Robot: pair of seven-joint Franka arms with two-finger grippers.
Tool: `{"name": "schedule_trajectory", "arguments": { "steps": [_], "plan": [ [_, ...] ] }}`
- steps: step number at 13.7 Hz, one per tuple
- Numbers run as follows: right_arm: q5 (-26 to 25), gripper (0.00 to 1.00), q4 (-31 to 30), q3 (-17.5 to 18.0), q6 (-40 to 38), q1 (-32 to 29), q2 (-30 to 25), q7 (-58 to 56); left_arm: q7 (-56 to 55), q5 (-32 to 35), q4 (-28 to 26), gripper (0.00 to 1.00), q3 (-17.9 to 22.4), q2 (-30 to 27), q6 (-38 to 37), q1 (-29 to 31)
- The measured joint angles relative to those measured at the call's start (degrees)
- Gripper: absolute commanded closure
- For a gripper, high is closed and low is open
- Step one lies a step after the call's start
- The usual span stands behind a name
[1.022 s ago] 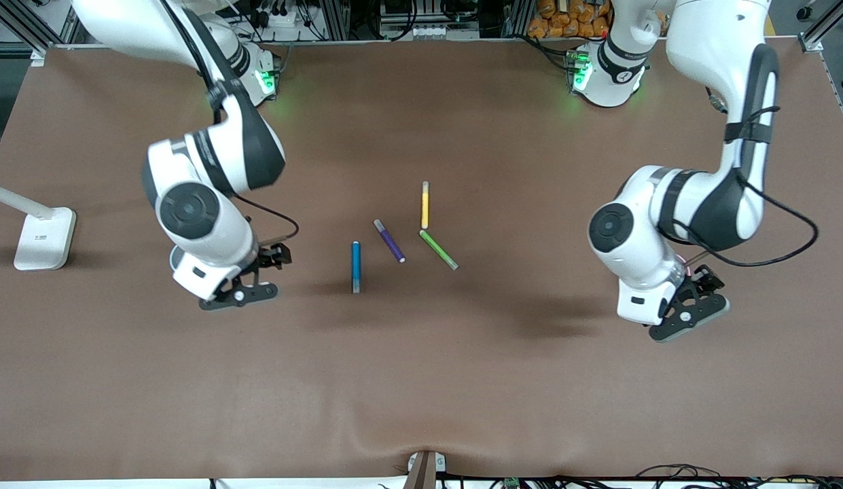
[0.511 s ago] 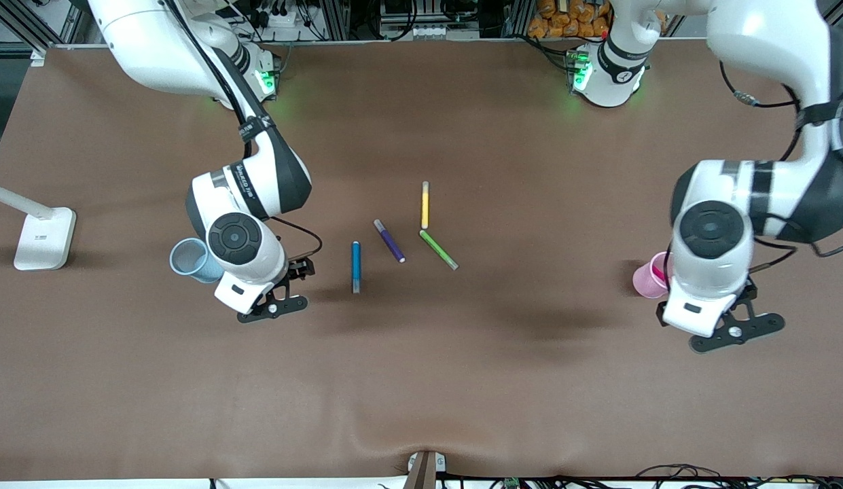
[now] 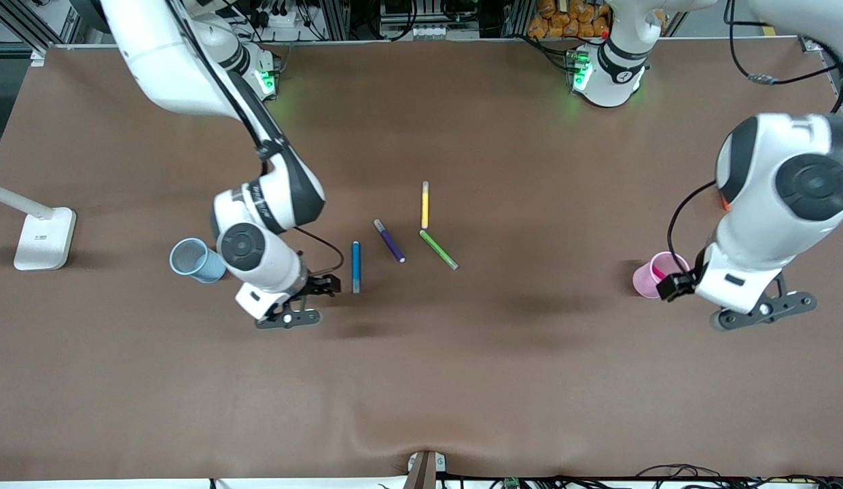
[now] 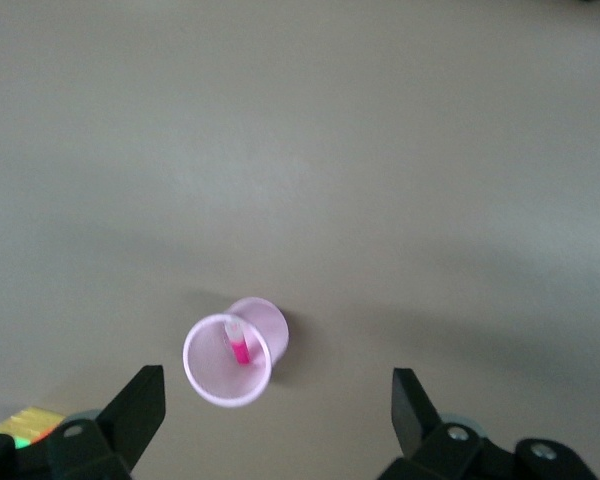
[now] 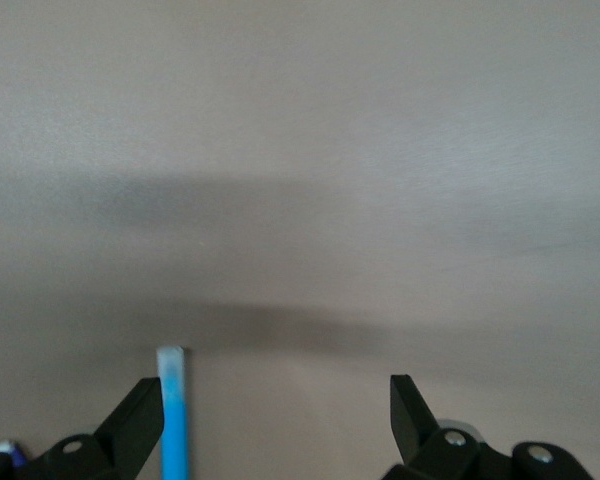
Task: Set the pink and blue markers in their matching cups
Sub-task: 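Release the pink marker while the right gripper reaches the blue marker, then grasp the blue marker upright with the right gripper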
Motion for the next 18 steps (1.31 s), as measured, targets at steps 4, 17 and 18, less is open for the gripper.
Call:
{"name": "schedule_trajectory", "arguments": {
  "steps": [4, 17, 18],
  "plan": [
    [0.0, 0.00, -0.7, 0.0, 3.9, 3.6, 2.6, 6.2, 8.5, -9.8, 0.3, 0.00, 0.0, -6.1, -7.4, 1.7],
    [0.0, 0.28, -4.9, 0.0, 7.1, 5.9, 3.8, 11.2, 17.3, -15.2, -8.4, 0.00, 3.4, -25.7, -22.7, 3.8],
    [0.0, 0.30, -4.9, 0.0, 7.6, 5.9, 3.8, 11.2, 17.3, -14.5, -9.8, 0.00, 3.3, -26.4, -21.0, 3.8]
  ]
}}
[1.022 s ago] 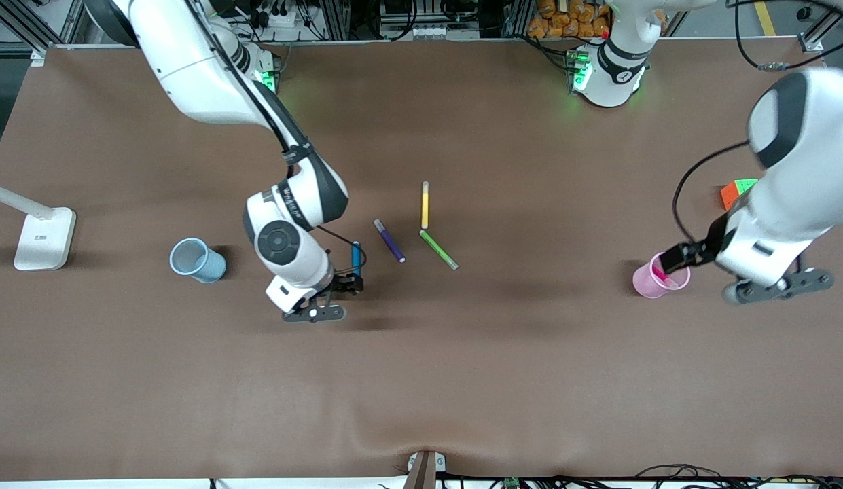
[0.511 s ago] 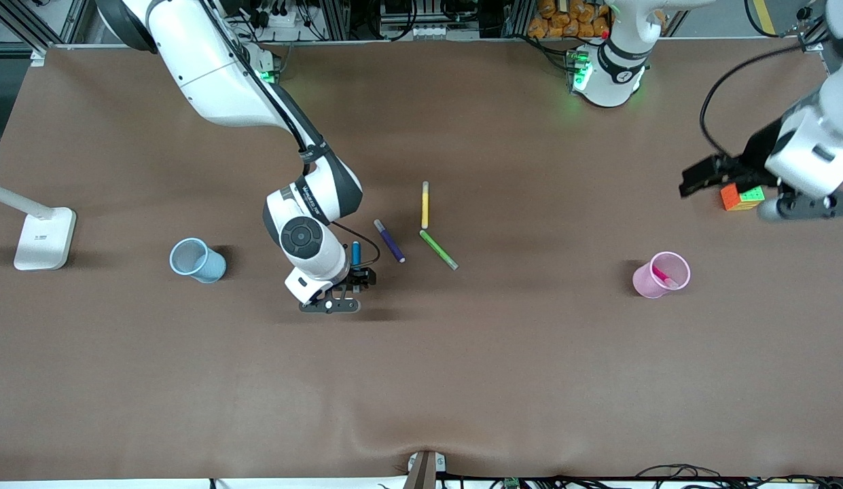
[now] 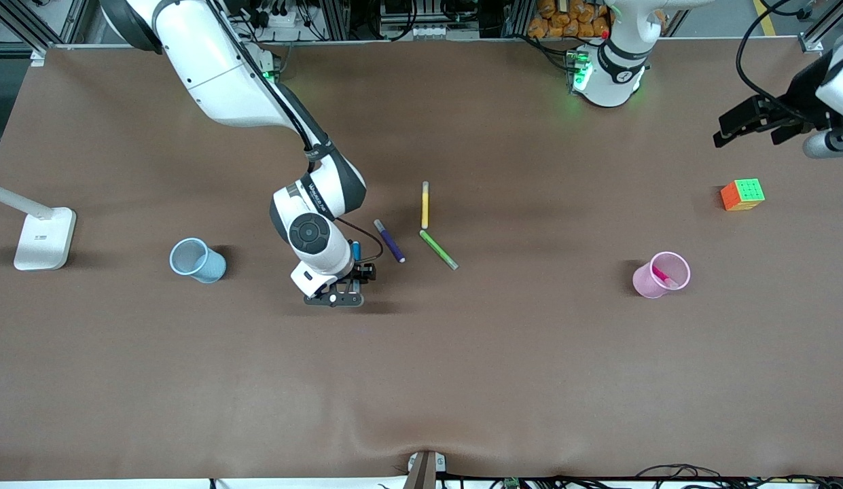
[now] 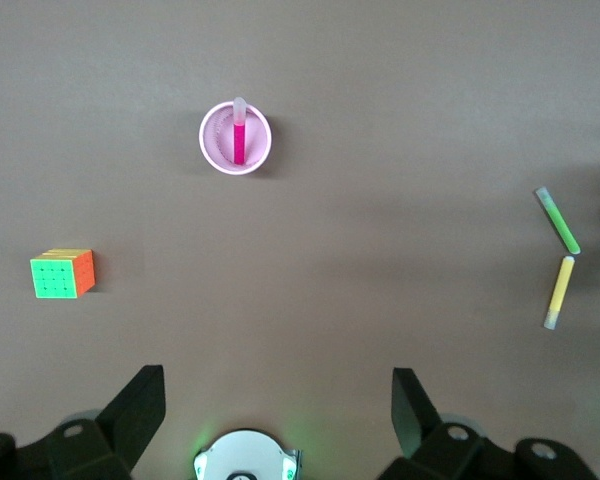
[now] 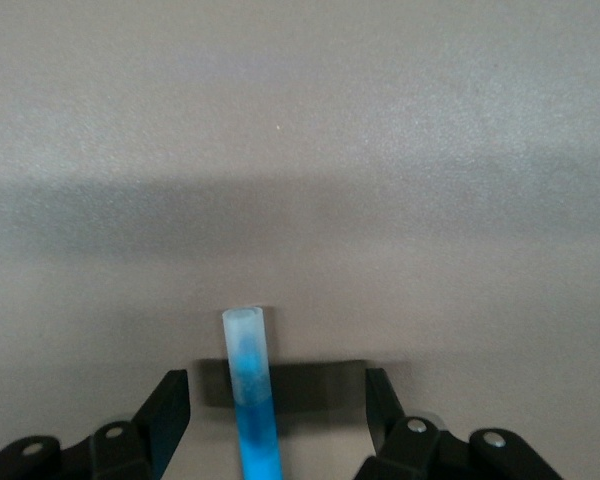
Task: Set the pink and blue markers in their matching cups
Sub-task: 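Grasp the blue marker upright with the right gripper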
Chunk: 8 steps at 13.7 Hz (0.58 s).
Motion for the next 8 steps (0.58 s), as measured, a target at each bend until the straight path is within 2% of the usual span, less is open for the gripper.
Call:
{"name": "schedule_trajectory", "arguments": {
  "steps": [3, 4, 6, 7, 8],
  "plan": [
    [0.0, 0.33, 0.0, 0.0, 1.8, 0.0, 0.4, 0.1, 0.0, 2.5, -1.6, 0.00, -0.3, 1.1, 4.5, 0.0],
    [0.0, 0.45, 0.0, 0.0, 2.3, 0.0, 0.7, 0.1, 0.0, 2.6, -1.4, 0.00, -0.3, 1.7, 5.3, 0.0],
    [0.0, 0.91, 0.0, 0.0, 2.7, 0.1, 0.8, 0.1, 0.0, 2.6, 0.6, 0.00, -0.3, 3.3, 5.9, 0.0],
    [-0.1, 1.00, 0.1, 0.0, 2.7, 0.1, 0.8, 0.1, 0.0, 2.6, 1.6, 0.00, -0.3, 4.0, 5.9, 0.0],
    [-0.1, 1.00, 0.2, -0.1, 2.7, 0.1, 0.8, 0.1, 0.0, 2.6, 2.3, 0.00, -0.3, 4.5, 5.9, -0.1]
  ]
}}
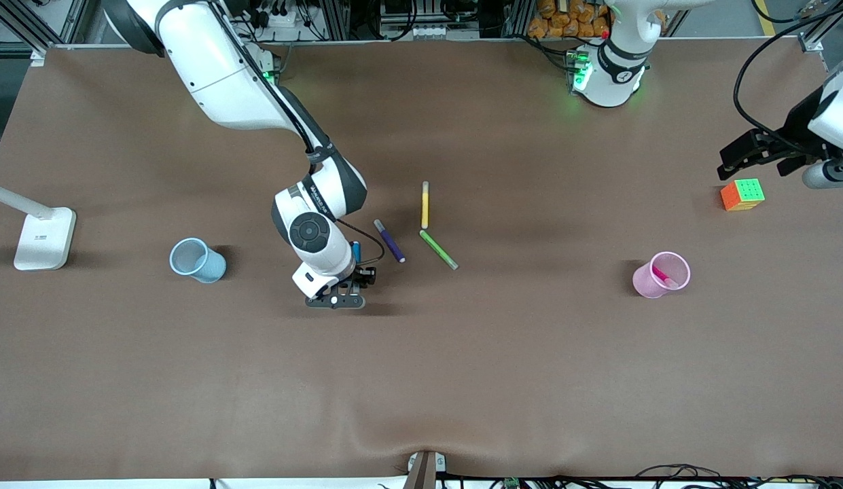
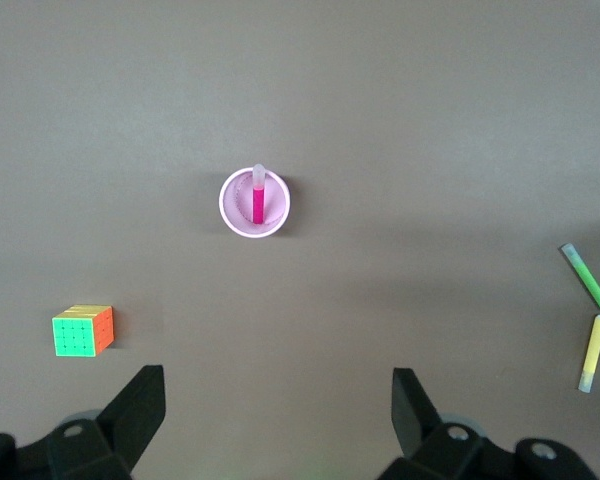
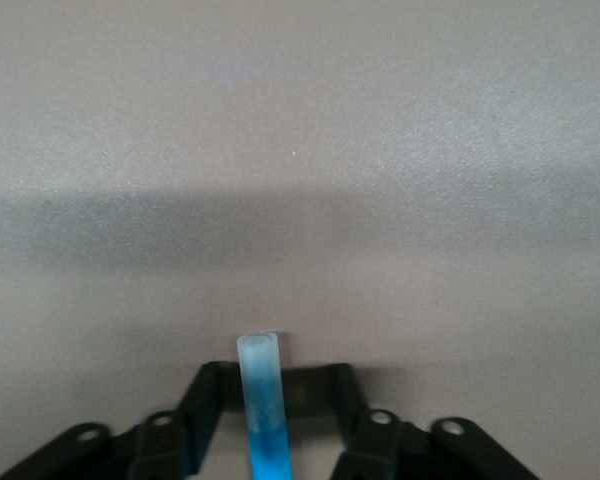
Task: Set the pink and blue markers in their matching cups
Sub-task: 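Grasp the blue marker upright with the right gripper, then carry the blue marker over the light blue cup with the right gripper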
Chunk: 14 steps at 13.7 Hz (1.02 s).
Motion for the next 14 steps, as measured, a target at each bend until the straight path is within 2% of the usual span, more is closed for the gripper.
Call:
{"name": "schedule_trajectory", "arguments": {
  "steps": [6, 10, 14],
  "plan": [
    [-0.1, 1.00, 0.8, -0.6, 0.4, -0.4, -0.2, -2.1, 0.0, 0.0, 0.7, 0.00, 0.0, 0.4, 0.0, -0.6],
    [-0.1, 1.00, 2.2, -1.4, -0.3, -6.6, -3.0, -16.5, 0.0, 0.0, 0.7, 0.00, 0.1, 0.7, -0.1, -0.6],
    [0.1, 1.00, 2.8, -1.4, -8.6, -15.0, -9.2, -33.2, 0.0, 0.0, 0.6, 0.00, 0.2, 0.9, -0.3, -0.6]
  ]
}}
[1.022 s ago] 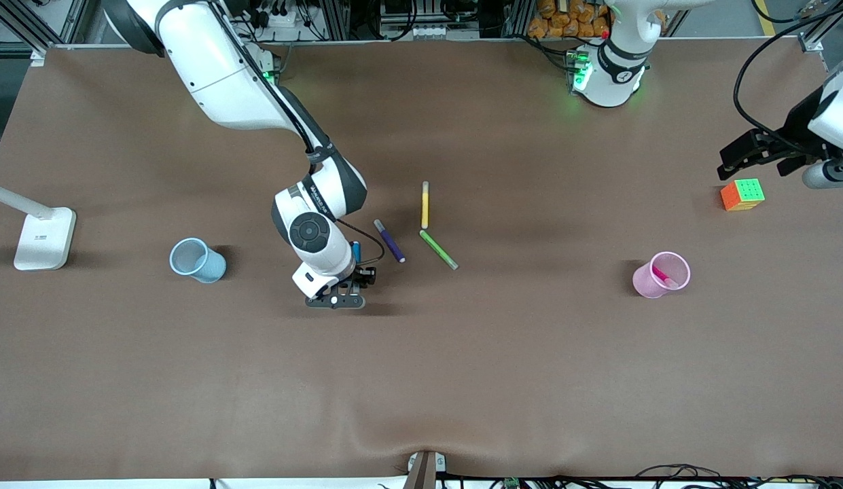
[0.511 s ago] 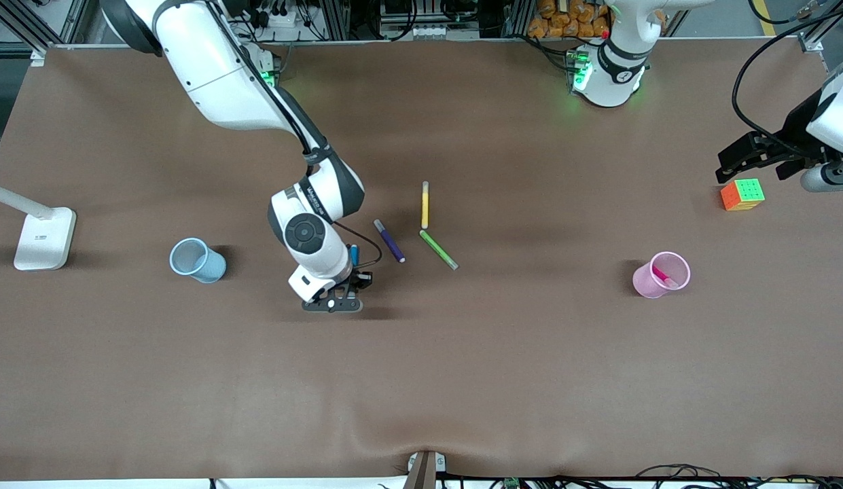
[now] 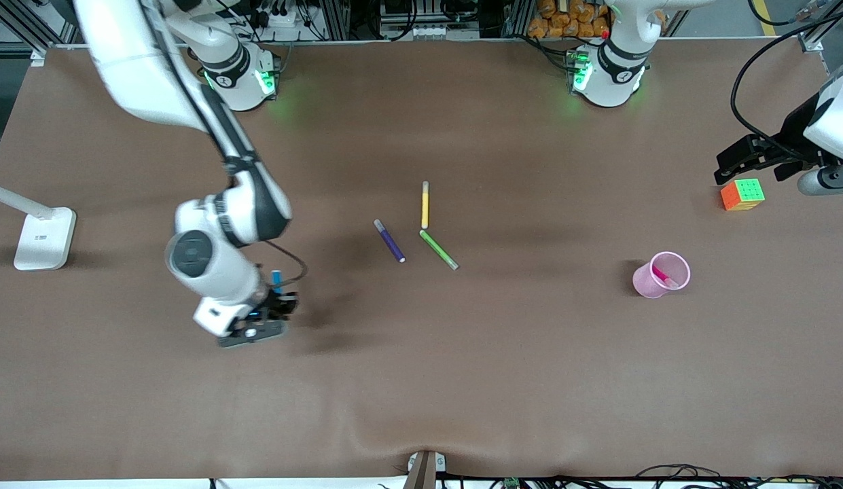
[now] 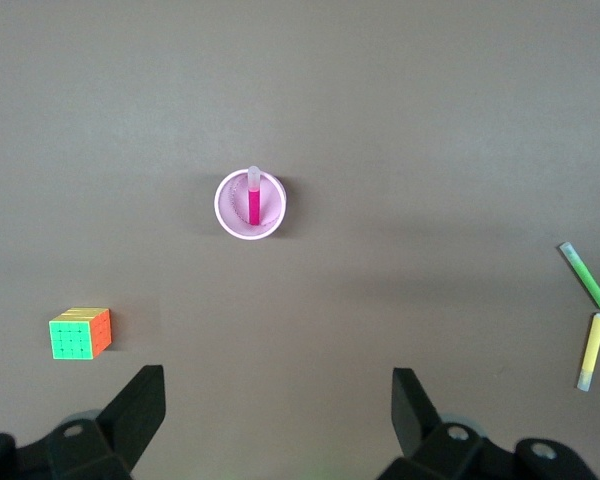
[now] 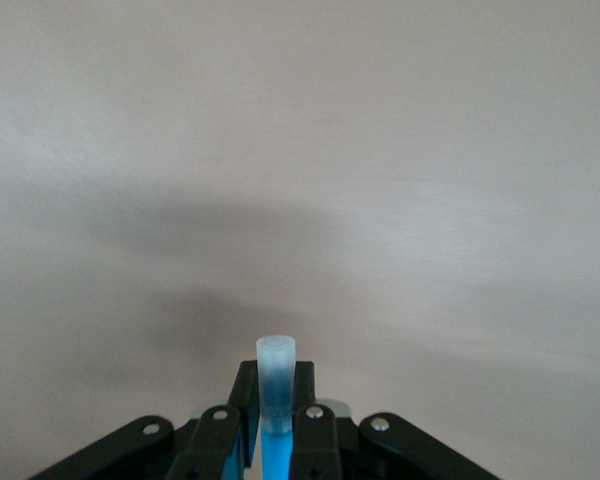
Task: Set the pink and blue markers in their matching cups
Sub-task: 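Carry the blue marker over the light blue cup with the right gripper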
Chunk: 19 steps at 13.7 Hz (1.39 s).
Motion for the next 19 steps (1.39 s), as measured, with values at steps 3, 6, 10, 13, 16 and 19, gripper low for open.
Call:
{"name": "schedule_trajectory", "arguments": {
  "steps": [3, 6, 10, 13, 16, 19],
  "plan": [
    [1.2, 1.00, 0.1, 0.2, -4.9, -4.3, -4.3, -9.1, 0.0, 0.0, 0.4, 0.00, 1.5, 0.0, 0.0, 0.1],
    [7.0, 1.00, 0.1, 0.2, -8.3, -7.2, -7.4, -20.3, 0.0, -0.1, 1.4, 0.00, 2.2, -0.5, 0.0, 0.1],
    [13.0, 1.00, -0.1, 0.2, -12.8, -10.9, -10.3, -36.6, 0.0, -0.1, 1.5, 0.00, 2.9, -1.6, -0.1, 0.1],
    [16.2, 1.00, -2.5, 0.2, -13.6, -11.8, -13.3, -43.5, 0.0, -0.1, 1.8, 0.00, 2.9, -1.6, -0.1, 0.1],
    [22.5, 1.00, -5.1, 0.2, -13.6, -12.5, -15.5, -53.8, 0.0, -0.1, 2.4, 0.00, 2.9, -1.6, -0.1, 0.1],
    [31.9, 1.00, -7.5, 0.2, -13.6, -15.5, -15.8, -69.0, 0.0, -0.1, 2.5, 0.00, 2.9, -1.6, -0.1, 0.1]
  ]
}}
